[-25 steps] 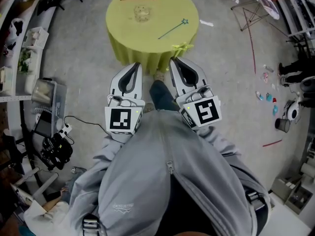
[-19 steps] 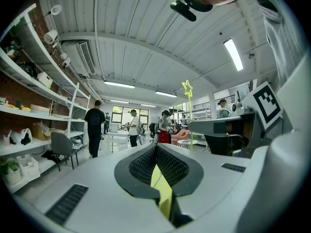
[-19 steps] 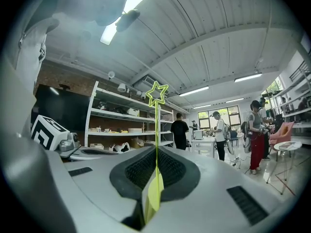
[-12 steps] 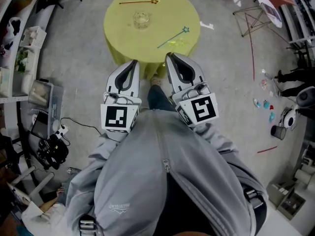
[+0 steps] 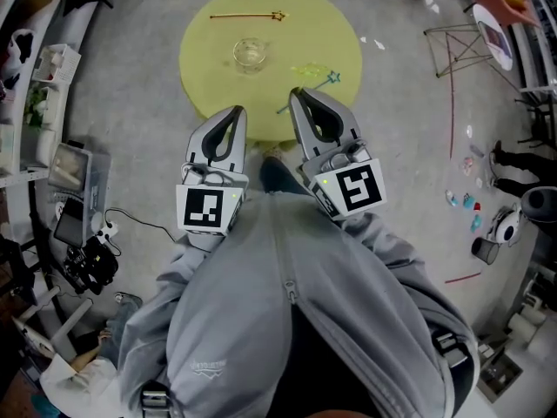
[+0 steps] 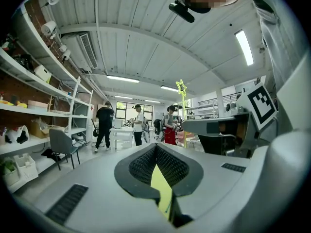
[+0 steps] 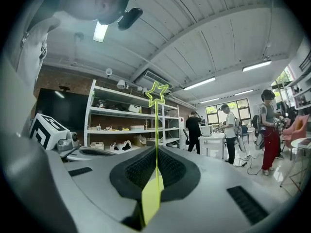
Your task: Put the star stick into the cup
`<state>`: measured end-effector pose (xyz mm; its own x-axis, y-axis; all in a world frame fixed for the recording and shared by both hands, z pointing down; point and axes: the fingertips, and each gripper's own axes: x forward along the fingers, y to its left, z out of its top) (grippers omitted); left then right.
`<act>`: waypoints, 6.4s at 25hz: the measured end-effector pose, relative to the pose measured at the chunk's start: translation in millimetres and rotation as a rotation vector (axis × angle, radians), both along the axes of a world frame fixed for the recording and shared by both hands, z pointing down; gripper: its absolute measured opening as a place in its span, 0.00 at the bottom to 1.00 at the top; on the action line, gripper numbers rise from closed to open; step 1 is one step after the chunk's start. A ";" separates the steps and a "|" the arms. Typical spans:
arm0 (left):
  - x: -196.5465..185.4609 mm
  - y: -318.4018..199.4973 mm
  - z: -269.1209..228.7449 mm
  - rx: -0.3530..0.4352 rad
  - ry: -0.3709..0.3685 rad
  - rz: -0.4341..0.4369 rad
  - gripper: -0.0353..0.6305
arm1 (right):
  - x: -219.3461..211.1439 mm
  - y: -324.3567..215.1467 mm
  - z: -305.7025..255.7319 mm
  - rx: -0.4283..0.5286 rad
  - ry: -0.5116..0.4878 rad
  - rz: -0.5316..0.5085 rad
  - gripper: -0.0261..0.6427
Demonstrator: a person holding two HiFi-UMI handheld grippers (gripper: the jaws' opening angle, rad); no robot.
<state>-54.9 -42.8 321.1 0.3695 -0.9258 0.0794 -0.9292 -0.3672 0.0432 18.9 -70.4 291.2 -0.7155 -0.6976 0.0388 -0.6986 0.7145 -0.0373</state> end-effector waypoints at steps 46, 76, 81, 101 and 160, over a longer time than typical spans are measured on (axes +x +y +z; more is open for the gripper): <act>-38.2 -167.4 4.2 -0.065 0.001 -0.048 0.08 | -60.0 -173.8 6.8 -0.042 -0.052 -0.105 0.09; -65.8 -240.7 183.1 -0.223 -0.075 0.028 0.08 | -104.2 -257.3 164.7 -0.167 -0.057 -0.130 0.09; -65.0 -243.9 204.6 -0.246 -0.070 0.025 0.08 | -105.6 -262.3 191.0 -0.204 -0.053 -0.123 0.09; -67.1 -237.2 221.6 -0.271 -0.038 0.004 0.08 | -118.1 -248.1 249.7 -0.353 0.053 -0.126 0.09; -49.7 -148.8 -10.8 -0.038 -0.029 -0.062 0.08 | -44.8 -148.6 -11.9 -0.033 0.011 0.013 0.09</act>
